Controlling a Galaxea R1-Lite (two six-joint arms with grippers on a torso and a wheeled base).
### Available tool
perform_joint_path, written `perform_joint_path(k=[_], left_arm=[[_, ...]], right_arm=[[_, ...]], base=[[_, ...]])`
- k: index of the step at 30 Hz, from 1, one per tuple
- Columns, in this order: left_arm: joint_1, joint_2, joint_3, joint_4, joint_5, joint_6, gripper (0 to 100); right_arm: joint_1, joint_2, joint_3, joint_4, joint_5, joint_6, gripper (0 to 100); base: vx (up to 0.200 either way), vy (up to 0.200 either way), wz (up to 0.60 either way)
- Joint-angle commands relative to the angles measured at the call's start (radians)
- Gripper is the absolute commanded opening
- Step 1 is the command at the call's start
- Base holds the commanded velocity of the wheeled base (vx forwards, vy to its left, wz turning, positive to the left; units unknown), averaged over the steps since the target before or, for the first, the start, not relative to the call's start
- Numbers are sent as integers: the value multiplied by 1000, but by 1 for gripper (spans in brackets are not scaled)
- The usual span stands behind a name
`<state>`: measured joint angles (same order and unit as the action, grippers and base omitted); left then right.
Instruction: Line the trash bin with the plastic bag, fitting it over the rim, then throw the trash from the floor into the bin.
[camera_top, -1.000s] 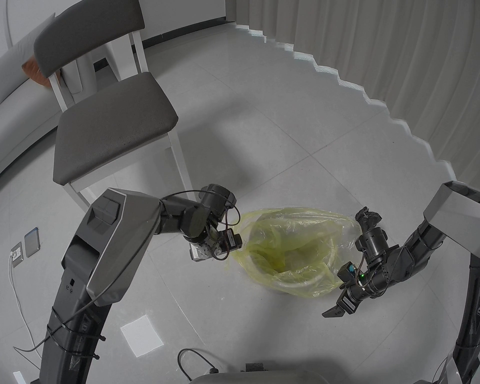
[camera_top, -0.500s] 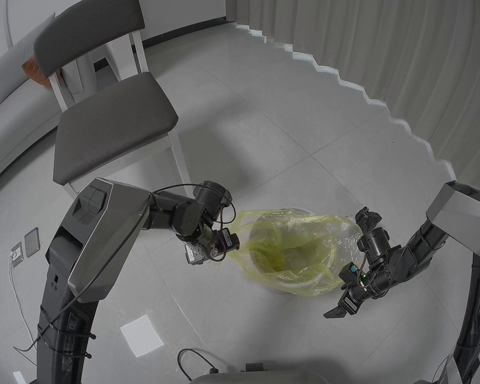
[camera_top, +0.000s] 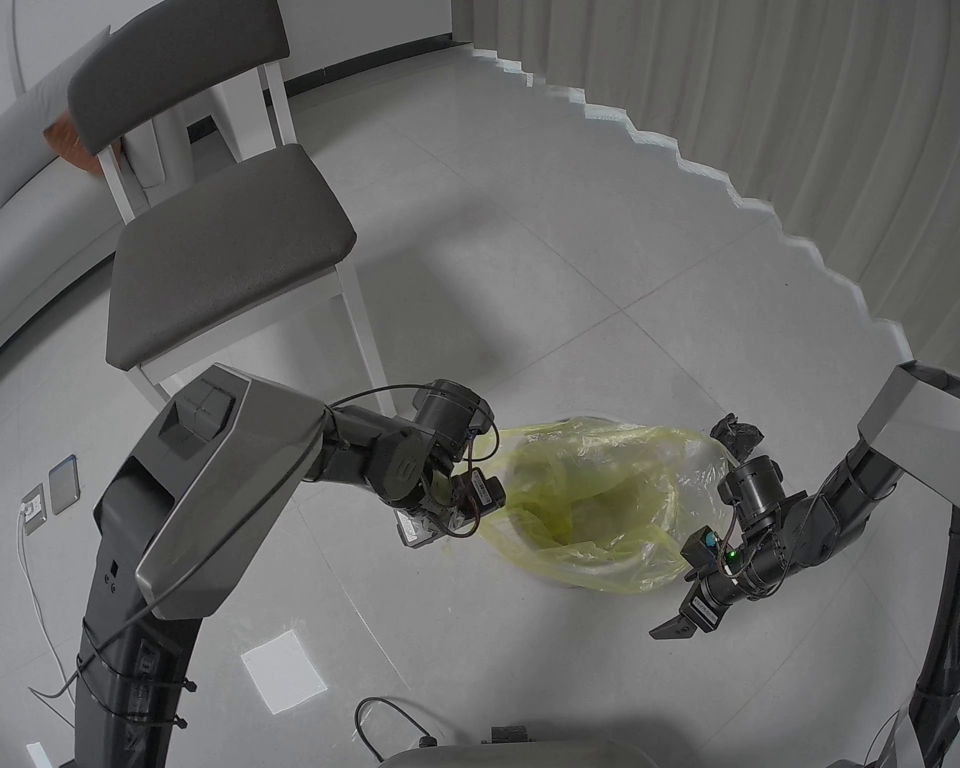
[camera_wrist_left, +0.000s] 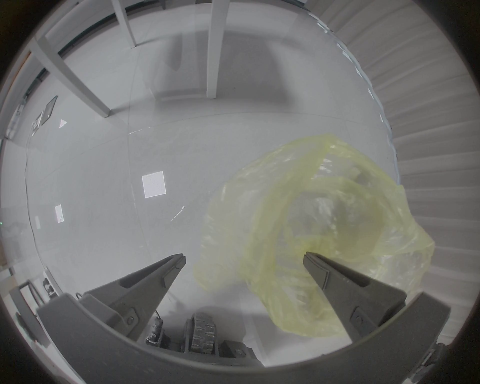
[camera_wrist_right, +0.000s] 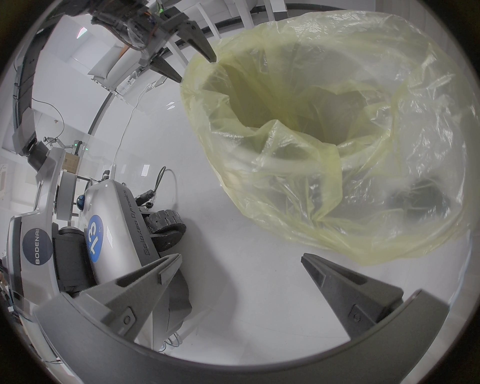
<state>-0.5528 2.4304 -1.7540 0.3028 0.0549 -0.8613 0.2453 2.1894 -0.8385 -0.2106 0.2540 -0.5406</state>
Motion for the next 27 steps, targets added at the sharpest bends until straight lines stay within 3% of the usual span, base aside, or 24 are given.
perform_joint_path(k=[1,12,19,24,27], left_arm=[[-18,-77,97,1,5,-8,100],[-35,-218,179,9,71,1,100],[-41,-327,217,16,75,117,100],[-45,-370,223,27,65,137,100],[-75,-403,217,125,57,171,100]], right_arm=[[5,-2,4,0,1,-1,100],[-14,-118,67,-3,21,-1,100],[-26,-200,128,-1,22,-1,100],[-27,-235,150,5,24,2,100],[-31,-269,153,16,24,5,100]], base=[[0,0,0],[0,0,0],[0,0,0],[0,0,0],[0,0,0]])
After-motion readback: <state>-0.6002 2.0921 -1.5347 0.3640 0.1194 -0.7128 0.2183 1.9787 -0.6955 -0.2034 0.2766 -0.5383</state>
